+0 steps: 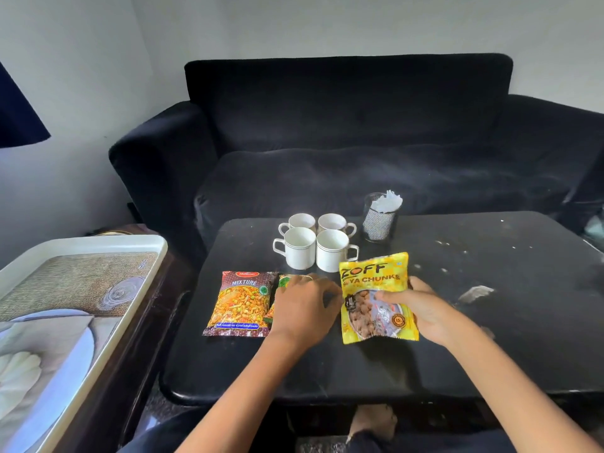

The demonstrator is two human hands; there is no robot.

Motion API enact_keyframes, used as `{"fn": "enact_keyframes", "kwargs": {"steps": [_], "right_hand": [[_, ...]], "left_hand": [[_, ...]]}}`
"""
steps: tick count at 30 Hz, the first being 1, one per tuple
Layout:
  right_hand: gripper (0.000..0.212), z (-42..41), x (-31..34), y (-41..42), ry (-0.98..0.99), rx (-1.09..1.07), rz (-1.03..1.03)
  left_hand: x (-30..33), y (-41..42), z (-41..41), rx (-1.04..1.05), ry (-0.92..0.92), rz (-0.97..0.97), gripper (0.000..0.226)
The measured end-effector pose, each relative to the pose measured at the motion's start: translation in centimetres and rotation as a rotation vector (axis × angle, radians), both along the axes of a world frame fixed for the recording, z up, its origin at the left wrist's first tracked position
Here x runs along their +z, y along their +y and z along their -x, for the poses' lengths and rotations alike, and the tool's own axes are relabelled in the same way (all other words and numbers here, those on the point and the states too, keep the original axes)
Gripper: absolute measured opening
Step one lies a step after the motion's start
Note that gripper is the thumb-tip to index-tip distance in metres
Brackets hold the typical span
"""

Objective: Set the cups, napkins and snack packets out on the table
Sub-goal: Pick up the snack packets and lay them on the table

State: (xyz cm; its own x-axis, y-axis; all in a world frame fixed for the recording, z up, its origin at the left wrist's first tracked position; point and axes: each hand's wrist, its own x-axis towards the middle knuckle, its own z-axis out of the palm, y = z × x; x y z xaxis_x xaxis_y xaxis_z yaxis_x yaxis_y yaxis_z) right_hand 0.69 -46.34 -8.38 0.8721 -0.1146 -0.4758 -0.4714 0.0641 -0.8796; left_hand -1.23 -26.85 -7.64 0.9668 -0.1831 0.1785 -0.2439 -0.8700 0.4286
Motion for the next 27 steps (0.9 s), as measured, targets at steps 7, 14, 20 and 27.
{"fn": "enact_keyframes", "kwargs": {"steps": [7, 14, 20, 27], "right_hand": [[0.072, -0.9, -2.5, -0.5, -0.155, 0.009, 0.539], [0.049, -0.6, -4.2, 1.8, -0.443, 0.291, 1.035], [0.062, 0.5, -6.7, 4.4, -0.376, 0.316, 1.355], [0.079, 0.9, -7.6, 6.9, -0.3, 0.171, 1.347]], "left_hand": [[-1.4, 1.9, -1.2, 0.067, 0.068, -0.231, 0.046], [-3.4, 2.4, -1.1, 0.023, 0.21, -0.347, 0.056], [-4.6, 2.1, -1.2, 0.027, 0.208, -0.311, 0.059], [-6.6, 0.8, -1.0, 0.104, 0.117, -0.209, 0.061]]}}
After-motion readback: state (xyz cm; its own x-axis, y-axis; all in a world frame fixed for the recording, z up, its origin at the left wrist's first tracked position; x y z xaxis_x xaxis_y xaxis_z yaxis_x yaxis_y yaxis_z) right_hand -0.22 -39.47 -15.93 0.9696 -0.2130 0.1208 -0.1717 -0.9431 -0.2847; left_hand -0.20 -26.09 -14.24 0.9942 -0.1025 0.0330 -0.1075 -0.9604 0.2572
